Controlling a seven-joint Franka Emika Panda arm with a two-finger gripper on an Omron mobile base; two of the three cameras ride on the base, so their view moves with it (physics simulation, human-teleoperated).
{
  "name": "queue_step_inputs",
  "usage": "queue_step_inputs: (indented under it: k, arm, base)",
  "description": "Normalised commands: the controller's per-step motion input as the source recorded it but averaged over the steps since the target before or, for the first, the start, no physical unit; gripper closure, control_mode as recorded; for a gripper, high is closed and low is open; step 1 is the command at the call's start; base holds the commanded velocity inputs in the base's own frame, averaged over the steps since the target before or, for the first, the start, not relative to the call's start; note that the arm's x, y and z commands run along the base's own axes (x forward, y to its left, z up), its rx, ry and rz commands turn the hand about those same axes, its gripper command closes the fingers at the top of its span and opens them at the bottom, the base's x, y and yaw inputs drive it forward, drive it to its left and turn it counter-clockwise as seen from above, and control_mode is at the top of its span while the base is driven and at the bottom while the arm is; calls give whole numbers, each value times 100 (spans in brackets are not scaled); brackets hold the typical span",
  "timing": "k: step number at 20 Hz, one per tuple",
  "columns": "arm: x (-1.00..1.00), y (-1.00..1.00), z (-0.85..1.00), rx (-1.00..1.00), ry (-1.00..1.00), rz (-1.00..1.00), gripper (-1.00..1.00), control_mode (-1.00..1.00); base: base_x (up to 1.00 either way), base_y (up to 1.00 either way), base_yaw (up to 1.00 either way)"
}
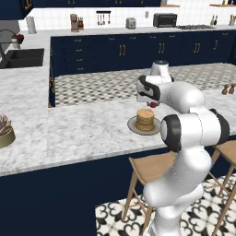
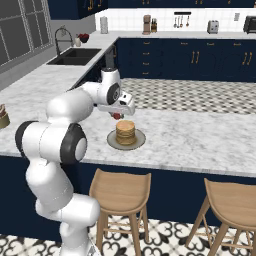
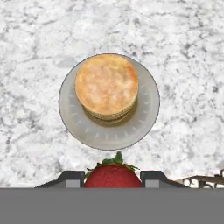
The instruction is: Take the strawberry from the fridge and place it on top of the pancake, located on the dining counter.
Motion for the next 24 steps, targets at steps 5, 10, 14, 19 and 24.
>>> queue_step_inputs:
  k: [5, 10, 14, 19, 24]
  arm:
    - [96, -20, -57, 1, 10, 0, 100, -100]
    - [93, -3, -38, 0, 5, 0, 100, -100]
    - [41, 0, -21, 0, 0, -2, 100, -100]
    - [-27, 1, -2, 4, 1, -5, 100, -100]
    - [-9, 14, -23, 0, 8, -4, 100, -100]
  base:
    - [0, 0, 0]
    - [0, 0, 0]
    - [0, 0, 0]
    - [0, 0, 0]
    - [0, 0, 0]
